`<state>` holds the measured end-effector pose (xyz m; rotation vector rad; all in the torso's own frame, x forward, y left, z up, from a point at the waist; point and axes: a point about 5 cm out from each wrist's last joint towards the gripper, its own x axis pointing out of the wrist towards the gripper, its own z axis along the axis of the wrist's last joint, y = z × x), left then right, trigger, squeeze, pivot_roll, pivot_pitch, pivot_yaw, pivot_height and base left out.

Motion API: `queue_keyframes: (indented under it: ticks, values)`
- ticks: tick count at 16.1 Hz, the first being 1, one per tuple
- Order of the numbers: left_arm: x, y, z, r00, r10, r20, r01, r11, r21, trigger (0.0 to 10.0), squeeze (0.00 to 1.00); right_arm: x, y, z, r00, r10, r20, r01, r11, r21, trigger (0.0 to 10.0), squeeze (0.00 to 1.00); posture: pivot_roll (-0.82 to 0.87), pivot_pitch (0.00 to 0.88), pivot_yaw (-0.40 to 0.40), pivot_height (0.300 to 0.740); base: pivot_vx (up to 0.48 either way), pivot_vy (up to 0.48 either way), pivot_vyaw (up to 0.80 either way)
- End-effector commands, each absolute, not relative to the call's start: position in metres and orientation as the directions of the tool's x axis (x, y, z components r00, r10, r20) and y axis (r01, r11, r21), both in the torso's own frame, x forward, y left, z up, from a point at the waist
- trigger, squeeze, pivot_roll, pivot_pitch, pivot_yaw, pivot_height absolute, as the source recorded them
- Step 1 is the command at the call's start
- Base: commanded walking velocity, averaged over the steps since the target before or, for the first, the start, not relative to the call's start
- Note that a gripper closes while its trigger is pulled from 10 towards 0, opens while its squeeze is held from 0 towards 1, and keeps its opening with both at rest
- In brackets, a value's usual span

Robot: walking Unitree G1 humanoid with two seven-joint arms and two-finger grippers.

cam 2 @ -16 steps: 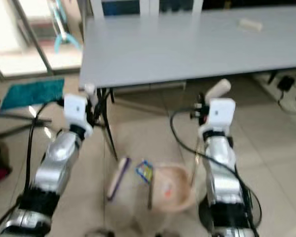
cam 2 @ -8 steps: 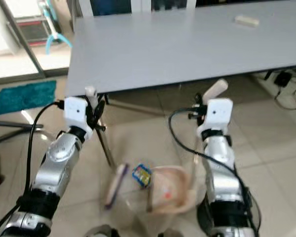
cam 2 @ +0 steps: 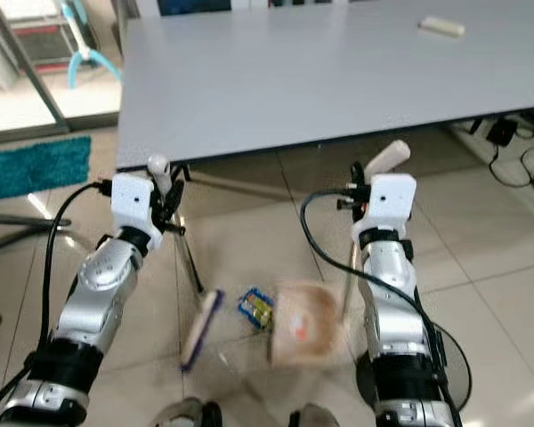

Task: Sweep floor

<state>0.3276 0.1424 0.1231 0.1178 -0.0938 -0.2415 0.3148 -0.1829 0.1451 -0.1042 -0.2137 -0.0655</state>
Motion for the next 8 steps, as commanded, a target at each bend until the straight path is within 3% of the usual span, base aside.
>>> queue_keyframes:
  ticks: [1,4,8]
  values:
    - [0.333,0.143,0.133,0.959,-0.252,0.126,0.232,0.96,0.155,10.0,0.0,0.319,-0.179,0.155,0.961,-0.047,0.271,0.071,0.994,-0.083,10.0,0.0,0.01,0.18,0.05,0.74,0.0,0.0,0.0]
    - [0.342,0.14,0.135,0.955,-0.266,0.128,0.241,0.953,0.184,10.0,0.0,0.325,-0.178,0.154,0.96,-0.048,0.276,0.081,0.991,-0.11,10.0,0.0,0.02,0.209,0.053,0.74,0.0,0.0,0.0]
    - [0.351,0.137,0.14,0.938,-0.317,0.142,0.281,0.933,0.225,10.0,0.0,0.335,-0.186,0.154,0.944,-0.153,0.293,0.207,0.965,-0.161,10.0,0.0,0.03,0.269,0.066,0.74,0.0,0.0,0.0]
